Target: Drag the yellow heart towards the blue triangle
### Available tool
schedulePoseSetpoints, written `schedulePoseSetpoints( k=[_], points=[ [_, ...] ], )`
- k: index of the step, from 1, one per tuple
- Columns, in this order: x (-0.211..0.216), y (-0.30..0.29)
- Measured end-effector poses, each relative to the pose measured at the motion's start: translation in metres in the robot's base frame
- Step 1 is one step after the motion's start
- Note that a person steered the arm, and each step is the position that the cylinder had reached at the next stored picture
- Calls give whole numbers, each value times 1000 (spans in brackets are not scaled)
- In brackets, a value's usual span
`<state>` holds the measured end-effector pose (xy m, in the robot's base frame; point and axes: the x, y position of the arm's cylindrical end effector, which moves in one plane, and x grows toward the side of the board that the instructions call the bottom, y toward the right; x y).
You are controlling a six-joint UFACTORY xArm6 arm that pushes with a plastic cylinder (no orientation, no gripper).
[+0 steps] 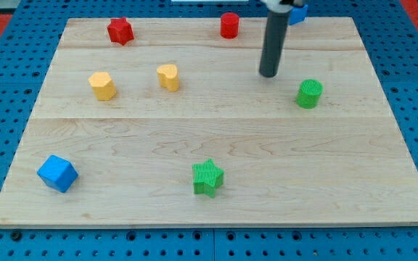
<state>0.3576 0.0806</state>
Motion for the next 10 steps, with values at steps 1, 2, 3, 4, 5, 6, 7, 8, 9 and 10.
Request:
schedulePoseSetpoints(
  k=[1, 2, 3, 4, 5, 6, 7, 8, 9, 10],
  points=[
    [48, -59],
    [34, -143],
    [-12, -164],
    [-14, -169],
    [-13, -218],
    [-24, -209],
    [-49, -187],
    [-62, -162],
    [-61, -109],
    [-62, -53]
  ],
)
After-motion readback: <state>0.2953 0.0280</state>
